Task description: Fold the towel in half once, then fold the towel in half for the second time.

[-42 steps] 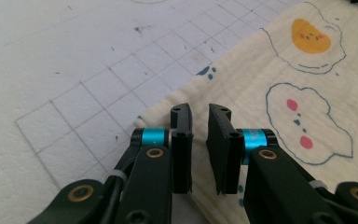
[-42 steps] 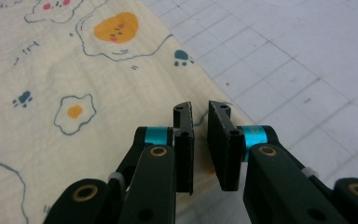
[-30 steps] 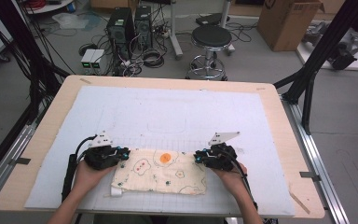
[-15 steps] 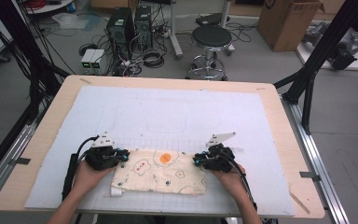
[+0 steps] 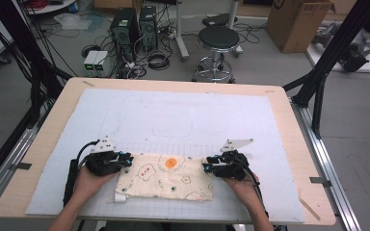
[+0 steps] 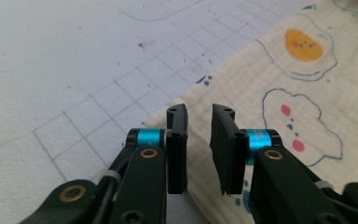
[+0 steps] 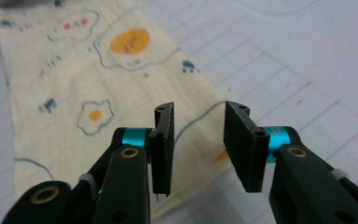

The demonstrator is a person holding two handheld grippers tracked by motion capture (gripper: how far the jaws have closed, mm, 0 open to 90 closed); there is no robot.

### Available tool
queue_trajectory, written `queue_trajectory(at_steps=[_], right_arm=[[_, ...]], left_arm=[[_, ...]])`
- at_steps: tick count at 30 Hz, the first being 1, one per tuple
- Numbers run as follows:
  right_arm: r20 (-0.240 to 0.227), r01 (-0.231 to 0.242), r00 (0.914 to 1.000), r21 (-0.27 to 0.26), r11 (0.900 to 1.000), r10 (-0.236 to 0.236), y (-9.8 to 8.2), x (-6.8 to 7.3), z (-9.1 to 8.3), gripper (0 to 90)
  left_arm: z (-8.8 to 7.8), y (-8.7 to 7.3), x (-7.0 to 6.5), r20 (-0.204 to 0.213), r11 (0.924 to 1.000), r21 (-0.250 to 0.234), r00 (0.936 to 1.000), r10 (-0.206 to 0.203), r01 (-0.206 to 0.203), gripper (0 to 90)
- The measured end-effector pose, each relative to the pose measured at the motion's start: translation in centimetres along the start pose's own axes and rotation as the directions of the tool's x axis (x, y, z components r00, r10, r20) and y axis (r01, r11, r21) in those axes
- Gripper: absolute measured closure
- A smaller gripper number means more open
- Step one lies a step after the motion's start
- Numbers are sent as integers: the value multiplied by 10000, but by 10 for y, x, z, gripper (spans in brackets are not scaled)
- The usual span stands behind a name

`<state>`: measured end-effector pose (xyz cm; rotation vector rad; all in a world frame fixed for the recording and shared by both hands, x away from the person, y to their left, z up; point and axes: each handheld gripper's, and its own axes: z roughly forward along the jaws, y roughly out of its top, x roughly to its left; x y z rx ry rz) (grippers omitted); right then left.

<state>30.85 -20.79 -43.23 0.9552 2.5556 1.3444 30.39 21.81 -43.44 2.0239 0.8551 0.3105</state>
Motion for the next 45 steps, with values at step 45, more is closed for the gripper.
queue_trajectory(at_steps=[45], right_arm=[[1128,-125,9934,-528,9985,184,8,2,-14,342]], left_arm=[[-10,6,7,-198,9948,-653,9966,-796,782,487]])
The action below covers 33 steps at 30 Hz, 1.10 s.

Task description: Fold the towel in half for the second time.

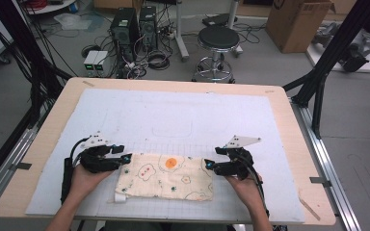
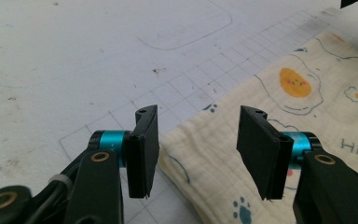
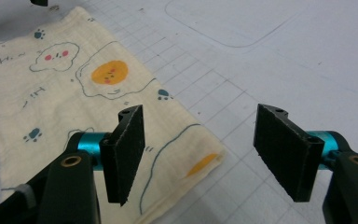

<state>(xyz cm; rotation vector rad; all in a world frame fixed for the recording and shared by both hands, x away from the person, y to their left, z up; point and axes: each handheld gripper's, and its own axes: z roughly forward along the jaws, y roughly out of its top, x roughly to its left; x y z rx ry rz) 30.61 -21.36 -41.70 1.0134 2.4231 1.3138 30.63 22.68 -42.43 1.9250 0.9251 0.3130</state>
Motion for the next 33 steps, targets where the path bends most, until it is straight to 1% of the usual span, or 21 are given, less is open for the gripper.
queue_trajectory(at_steps=[2,3,5,7,9,11,12,14,15,16,17,19,20,22,24,25,28,29,30,32,33], right_arm=[[95,8,10000,-50,10000,-8,0,-3,1,359],[133,-96,9999,-11,10000,96,0,-3,1,366],[210,-96,9997,64,9999,95,-1,-7,4,379],[181,-202,9996,180,9996,199,-1,-10,7,387],[181,-313,9994,350,9989,307,-2,-11,9,407],[237,-312,9993,502,9983,300,-2,-12,12,433],[254,-342,9991,571,9978,328,-3,-13,14,442],[76,-432,9991,723,9964,428,-3,-15,19,468],[-28,-549,9985,778,9955,553,-4,-15,20,479],[-183,-653,9976,848,9943,671,-5,-16,22,494],[-224,-743,9968,923,9930,766,-6,-17,23,511],[-312,-759,9963,1100,9910,797,-7,-18,26,546],[-342,-801,9958,1178,9898,847,-7,-18,27,557],[-426,-706,9962,1246,9897,764,-8,-19,29,577],[-476,-721,9958,1292,9890,788,-7,-18,29,601],[-479,-658,9962,1314,9891,726,-7,-17,29,602],[-496,-750,9954,1353,9880,824,-8,-17,28,609],[-507,-757,9952,1340,9881,831,-8,-17,29,609],[-505,-800,9949,1333,9878,874,-8,-16,29,609],[-506,-625,9963,1330,9891,698,-8,-15,29,631],[-481,-627,9964,1389,9883,700,-8,-14,30,644]], left_arm=[[2,0,1,-145,10000,-6,9999,-71,71,486],[3,0,2,-232,10000,37,9997,-82,83,487],[5,0,5,-312,9999,19,9994,-130,131,490],[7,-1,7,-374,9995,10,9988,-322,322,498],[11,-2,9,-472,9995,63,9984,-304,307,507],[15,-3,11,-438,9990,104,9981,-436,441,512],[17,-3,12,-508,9988,135,9977,-458,465,515],[20,-4,14,-618,9981,218,9965,-565,579,527],[21,-5,15,-634,9972,199,9955,-703,717,537],[21,-5,17,-652,9972,229,9954,-703,719,543],[21,-5,18,-709,9969,231,9948,-736,755,550],[23,-6,20,-622,9953,277,9939,-912,931,557],[23,-7,21,-541,9951,384,9946,-888,910,559],[24,-7,21,-380,9939,481,9945,-976,994,566],[25,-8,21,-294,9941,602,9956,-884,901,585],[26,-8,20,-246,9939,627,9957,-894,908,598],[27,-8,19,-126,9938,792,9969,-773,781,613],[26,-8,18,29,9933,834,9967,-810,805,643],[27,-8,17,28,9937,881,9975,-699,694,671],[27,-8,15,54,9941,961,9987,-508,500,716],[27,-8,14,84,9939,1016,9990,-445,435,749]])
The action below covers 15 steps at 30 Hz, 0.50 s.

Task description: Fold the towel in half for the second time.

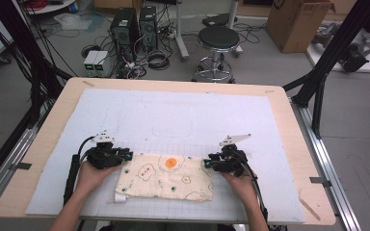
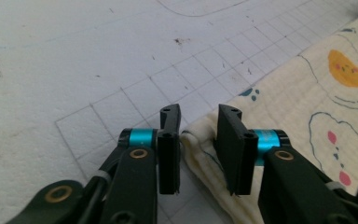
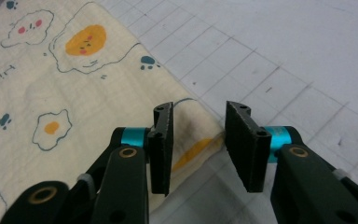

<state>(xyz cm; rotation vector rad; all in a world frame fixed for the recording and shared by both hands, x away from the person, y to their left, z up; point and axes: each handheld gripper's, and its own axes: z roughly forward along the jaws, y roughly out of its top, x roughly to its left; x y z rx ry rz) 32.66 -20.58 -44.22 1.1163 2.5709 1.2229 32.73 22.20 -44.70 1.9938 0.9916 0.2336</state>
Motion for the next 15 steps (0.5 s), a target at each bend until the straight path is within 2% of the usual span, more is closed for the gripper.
queue_trajectory(at_steps=[4,7,12,15], right_arm=[[11,241,9997,126,9996,-242,0,3,1,749],[-396,153,9991,178,9997,-145,0,1,0,819],[-552,321,9980,198,9993,-310,2,1,-2,837],[-652,209,9977,12,9998,-208,4,0,-8,838]], left_arm=[[0,0,-1,-24,10000,1,10000,71,-71,820],[-2,0,-1,43,10000,-58,10000,10,-10,836],[-7,2,-1,137,9997,-231,9998,-114,117,841],[-9,4,-1,113,9991,-395,9998,-179,184,845]])
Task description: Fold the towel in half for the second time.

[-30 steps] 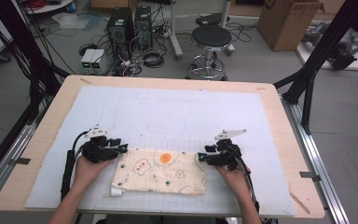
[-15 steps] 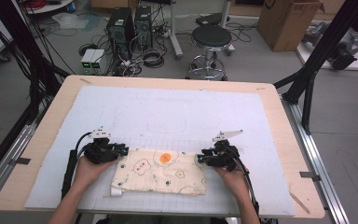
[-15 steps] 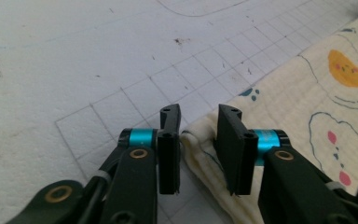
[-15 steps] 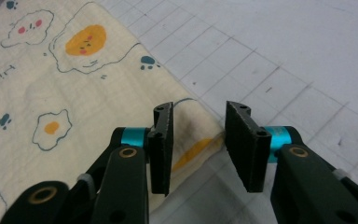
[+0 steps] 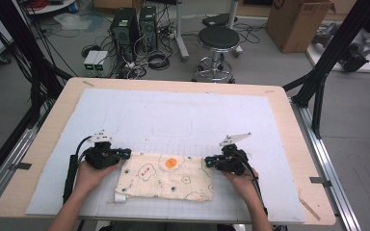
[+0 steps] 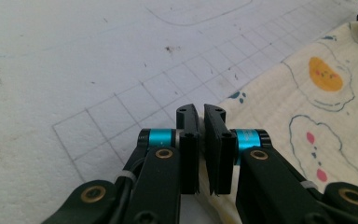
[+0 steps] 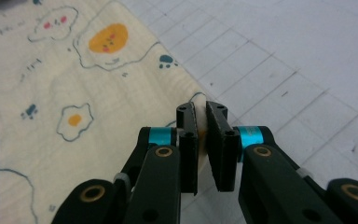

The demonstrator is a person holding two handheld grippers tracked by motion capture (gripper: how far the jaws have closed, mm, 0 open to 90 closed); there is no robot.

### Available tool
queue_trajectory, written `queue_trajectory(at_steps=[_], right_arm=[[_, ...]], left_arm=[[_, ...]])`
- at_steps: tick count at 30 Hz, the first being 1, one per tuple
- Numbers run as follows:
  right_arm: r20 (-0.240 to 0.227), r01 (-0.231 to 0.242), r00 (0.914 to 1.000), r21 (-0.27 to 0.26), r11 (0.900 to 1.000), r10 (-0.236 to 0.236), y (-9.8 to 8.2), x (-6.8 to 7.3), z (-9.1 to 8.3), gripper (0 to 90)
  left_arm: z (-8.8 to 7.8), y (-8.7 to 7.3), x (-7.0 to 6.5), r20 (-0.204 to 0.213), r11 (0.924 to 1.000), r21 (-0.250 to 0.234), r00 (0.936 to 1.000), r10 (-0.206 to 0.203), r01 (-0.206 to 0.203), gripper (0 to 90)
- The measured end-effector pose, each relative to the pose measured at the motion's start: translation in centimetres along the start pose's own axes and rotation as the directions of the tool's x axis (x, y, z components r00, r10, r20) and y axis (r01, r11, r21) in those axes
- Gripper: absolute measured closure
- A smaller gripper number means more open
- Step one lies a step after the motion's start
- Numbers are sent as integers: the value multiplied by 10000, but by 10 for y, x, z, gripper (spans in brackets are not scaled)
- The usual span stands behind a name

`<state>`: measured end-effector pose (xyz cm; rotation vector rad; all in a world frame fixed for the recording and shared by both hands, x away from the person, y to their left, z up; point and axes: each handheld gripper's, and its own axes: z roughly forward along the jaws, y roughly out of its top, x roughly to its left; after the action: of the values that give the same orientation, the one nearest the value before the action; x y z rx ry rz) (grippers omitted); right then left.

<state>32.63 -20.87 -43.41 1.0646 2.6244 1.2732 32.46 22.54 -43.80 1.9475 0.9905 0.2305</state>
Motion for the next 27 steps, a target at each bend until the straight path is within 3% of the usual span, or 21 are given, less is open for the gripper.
queue_trajectory(at_steps=[4,12,20,27], right_arm=[[16,70,10000,-260,9996,-70,7,0,-7,838],[113,-134,9998,-433,9990,139,22,-11,-6,837],[382,-505,9979,-646,9966,530,42,-31,2,837],[436,-735,9961,-626,9953,763,64,-51,10,837]], left_arm=[[1,8,-4,-357,9989,102,9983,452,-449,843],[1,14,10,-537,9991,-390,9984,-167,147,845],[13,42,24,-1212,9994,-321,9925,-169,131,846],[23,55,40,-1328,9963,-492,9882,-759,699,846]])
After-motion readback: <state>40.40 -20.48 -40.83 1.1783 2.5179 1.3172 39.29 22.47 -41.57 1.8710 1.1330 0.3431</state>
